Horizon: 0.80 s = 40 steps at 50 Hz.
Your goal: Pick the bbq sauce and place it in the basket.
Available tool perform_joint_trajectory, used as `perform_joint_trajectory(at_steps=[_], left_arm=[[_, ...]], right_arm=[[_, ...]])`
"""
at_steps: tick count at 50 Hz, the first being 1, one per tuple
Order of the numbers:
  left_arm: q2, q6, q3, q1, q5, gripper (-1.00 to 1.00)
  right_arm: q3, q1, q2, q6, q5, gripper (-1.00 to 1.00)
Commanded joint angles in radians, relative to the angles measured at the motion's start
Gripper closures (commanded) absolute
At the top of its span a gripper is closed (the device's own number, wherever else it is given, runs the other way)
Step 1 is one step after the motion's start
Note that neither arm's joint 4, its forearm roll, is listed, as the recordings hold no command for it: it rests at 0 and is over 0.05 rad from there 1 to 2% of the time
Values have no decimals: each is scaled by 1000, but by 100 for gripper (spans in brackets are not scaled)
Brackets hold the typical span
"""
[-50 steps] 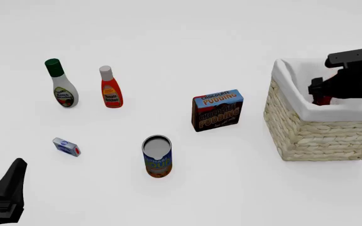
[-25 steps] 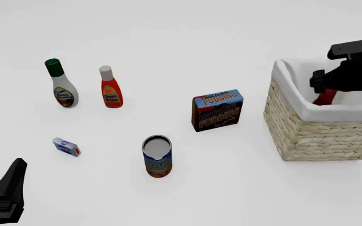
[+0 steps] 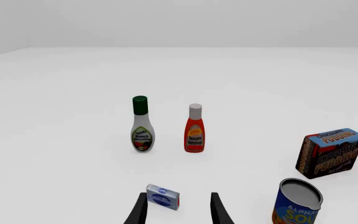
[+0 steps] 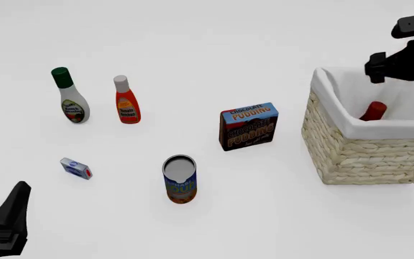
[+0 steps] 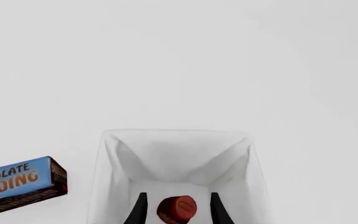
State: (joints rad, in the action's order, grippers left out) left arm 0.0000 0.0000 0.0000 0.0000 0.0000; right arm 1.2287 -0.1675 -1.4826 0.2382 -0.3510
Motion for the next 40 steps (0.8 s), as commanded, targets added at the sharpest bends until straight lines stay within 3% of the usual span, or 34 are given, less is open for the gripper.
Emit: perform_joint_trajectory(at_steps=[1,21,31,40], left_arm=[[0,0,0,0,0,-100],[0,0,0,0,0,-100],[0,0,0,0,0,-100],[0,0,0,0,0,-100]], right_arm=[[38,10,54,-4,-43,-100],[76,17,144,-36,-95,-100],[124,12,221,-99,-131,-100],[62,7,310,-129,-123,-100]])
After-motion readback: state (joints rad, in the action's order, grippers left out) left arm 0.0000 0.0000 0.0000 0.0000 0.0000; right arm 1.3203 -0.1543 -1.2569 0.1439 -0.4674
